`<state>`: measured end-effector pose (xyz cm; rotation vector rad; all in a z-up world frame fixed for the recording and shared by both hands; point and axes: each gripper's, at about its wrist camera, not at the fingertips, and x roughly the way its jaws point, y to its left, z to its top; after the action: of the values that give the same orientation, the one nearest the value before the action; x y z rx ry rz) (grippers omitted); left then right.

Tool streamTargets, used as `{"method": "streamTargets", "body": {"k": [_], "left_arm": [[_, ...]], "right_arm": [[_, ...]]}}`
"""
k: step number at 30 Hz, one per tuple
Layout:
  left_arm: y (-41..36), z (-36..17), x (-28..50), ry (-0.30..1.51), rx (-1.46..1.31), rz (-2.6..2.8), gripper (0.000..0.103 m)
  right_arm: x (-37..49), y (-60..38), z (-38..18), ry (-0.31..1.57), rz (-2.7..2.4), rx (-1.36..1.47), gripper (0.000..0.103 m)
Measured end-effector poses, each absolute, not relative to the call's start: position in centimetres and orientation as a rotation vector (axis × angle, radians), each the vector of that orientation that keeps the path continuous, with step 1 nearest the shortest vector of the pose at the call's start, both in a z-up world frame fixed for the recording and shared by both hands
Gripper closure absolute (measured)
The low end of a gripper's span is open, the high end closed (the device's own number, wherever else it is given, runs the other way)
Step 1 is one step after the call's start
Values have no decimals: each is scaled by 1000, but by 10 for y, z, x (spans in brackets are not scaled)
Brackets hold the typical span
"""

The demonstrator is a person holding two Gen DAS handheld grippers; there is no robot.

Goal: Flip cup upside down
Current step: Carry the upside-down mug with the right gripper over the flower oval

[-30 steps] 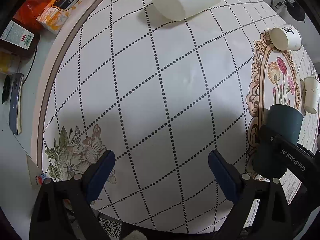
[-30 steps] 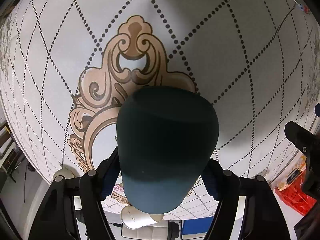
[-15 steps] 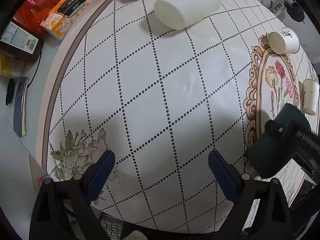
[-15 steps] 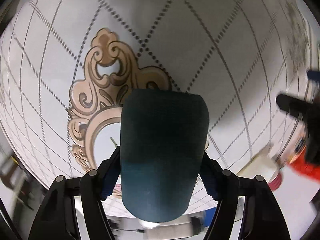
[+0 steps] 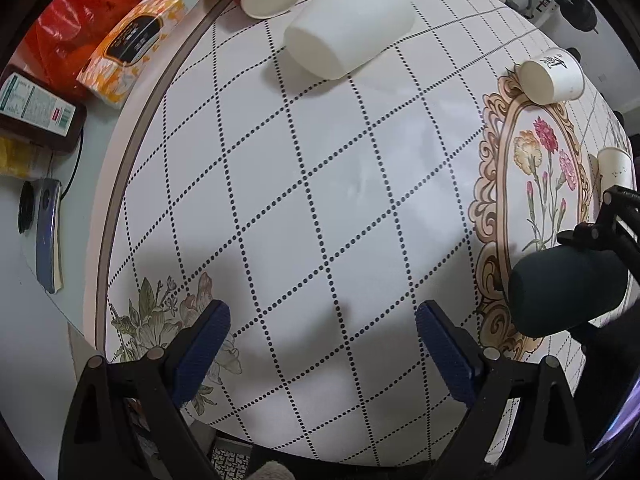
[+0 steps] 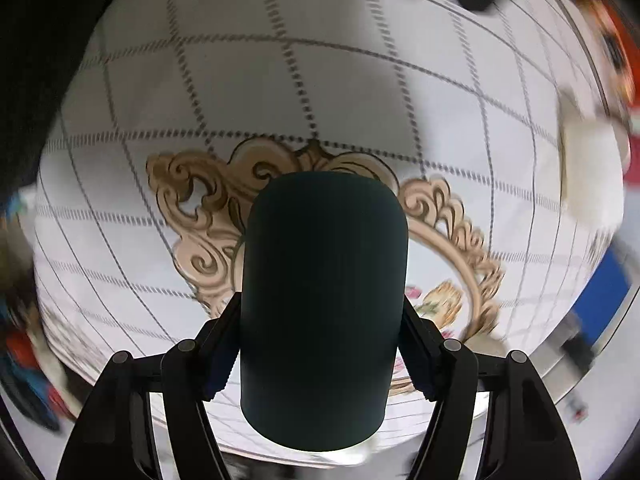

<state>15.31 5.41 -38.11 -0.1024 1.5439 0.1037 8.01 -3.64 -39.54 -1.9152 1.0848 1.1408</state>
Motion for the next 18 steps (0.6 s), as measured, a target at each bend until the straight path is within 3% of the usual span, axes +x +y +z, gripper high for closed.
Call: {"method": "streamTargets", "body": {"k": [18], "left_arm": [[15,-370,154,1531,-27,61,8]], "right_arm": [[132,-87,-385,1519,741,-929,31]]}}
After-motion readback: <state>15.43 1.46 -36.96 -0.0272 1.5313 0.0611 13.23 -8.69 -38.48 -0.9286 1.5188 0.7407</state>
